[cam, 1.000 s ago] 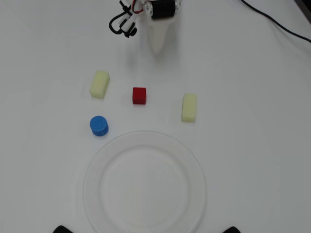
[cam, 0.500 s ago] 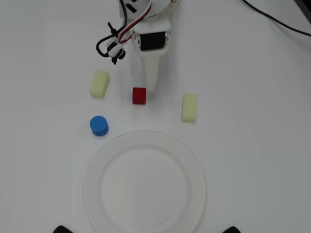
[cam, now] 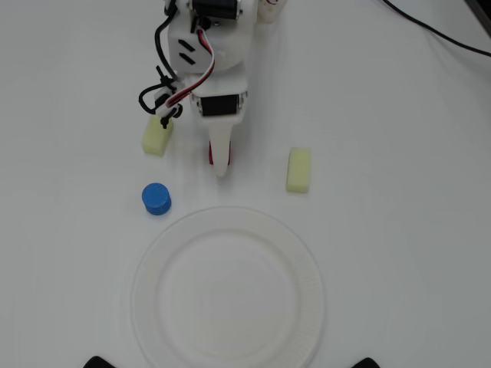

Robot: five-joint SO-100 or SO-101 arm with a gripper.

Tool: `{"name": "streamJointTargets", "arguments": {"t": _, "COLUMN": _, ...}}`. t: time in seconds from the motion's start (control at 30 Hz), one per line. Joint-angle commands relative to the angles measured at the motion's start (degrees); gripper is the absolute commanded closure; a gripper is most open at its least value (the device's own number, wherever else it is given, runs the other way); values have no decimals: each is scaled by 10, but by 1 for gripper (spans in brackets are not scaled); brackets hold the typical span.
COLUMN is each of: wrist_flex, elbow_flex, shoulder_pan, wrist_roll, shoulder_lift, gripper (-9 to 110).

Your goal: Grasp a red block and put it in the dish.

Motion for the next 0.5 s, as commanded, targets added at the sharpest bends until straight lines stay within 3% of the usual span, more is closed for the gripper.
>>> {"name": "streamJointTargets", "arguments": {"t": 0.0, "wrist_flex": -31, "elbow_flex": 6, "shoulder_pan": 1, "wrist_roll": -8, "shoulder_lift": 0, "gripper": 70}}
{"name": "streamJointTargets", "arguments": {"t": 0.47, "wrist_flex": -69, "elbow_flex": 6, "shoulder_pan": -3, "wrist_roll": -22, "shoulder_lift": -55, "gripper": 74}}
